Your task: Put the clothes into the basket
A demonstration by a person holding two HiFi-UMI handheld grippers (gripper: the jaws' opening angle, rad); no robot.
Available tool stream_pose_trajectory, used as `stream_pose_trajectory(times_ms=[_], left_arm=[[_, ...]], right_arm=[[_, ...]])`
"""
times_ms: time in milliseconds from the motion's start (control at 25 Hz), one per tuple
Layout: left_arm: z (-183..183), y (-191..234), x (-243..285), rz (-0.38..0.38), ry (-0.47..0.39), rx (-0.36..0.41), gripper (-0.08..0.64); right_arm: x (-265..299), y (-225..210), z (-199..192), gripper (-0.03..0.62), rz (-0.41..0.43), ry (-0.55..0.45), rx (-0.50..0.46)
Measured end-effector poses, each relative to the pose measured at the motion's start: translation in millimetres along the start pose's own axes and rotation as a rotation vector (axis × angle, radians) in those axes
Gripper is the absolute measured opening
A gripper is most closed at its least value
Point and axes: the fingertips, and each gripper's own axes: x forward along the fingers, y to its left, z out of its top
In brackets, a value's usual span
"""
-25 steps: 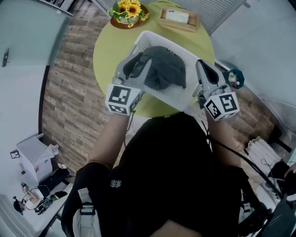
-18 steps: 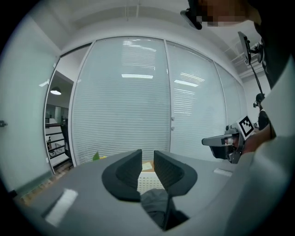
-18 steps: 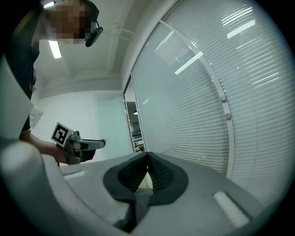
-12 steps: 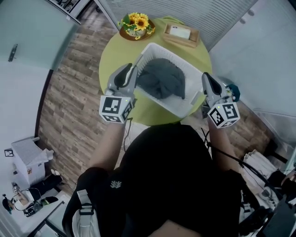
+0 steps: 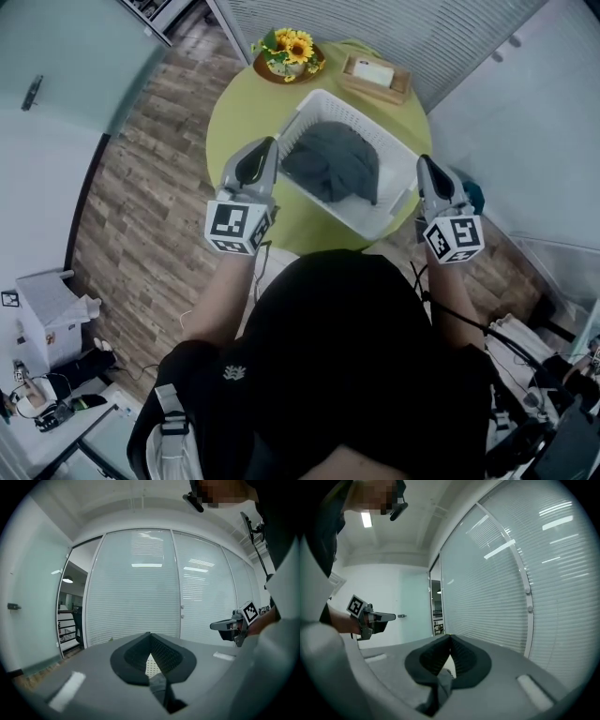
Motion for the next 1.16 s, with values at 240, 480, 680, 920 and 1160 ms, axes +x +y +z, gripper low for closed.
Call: stream_pose_trajectory(times_ms=[240, 480, 680, 920, 1160], left_arm=[[-19, -2, -3, 0.0, 0.028, 0.011, 0.008], [-25, 2, -7, 0.001, 0.042, 0.008, 0.008], [-24, 5, -9, 0.005, 0.041, 0.014, 0.008], [-24, 19, -12, 0.036, 0.039, 0.011, 0.008], [-33, 26, -13, 0.043, 0.06, -0.02, 0.008]], right_arm=[[2, -4, -12, 0.002, -0.067, -0.002, -0.083], [9, 0, -15, 0.002, -0.054, -0.004, -0.058], [13, 3, -19, 0.002, -0.045, -0.003, -0.039], [21, 7, -21, 0.002, -0.03, 0.001, -0.033], [29, 6, -22, 0.002, -0.044, -0.004, -0.036]])
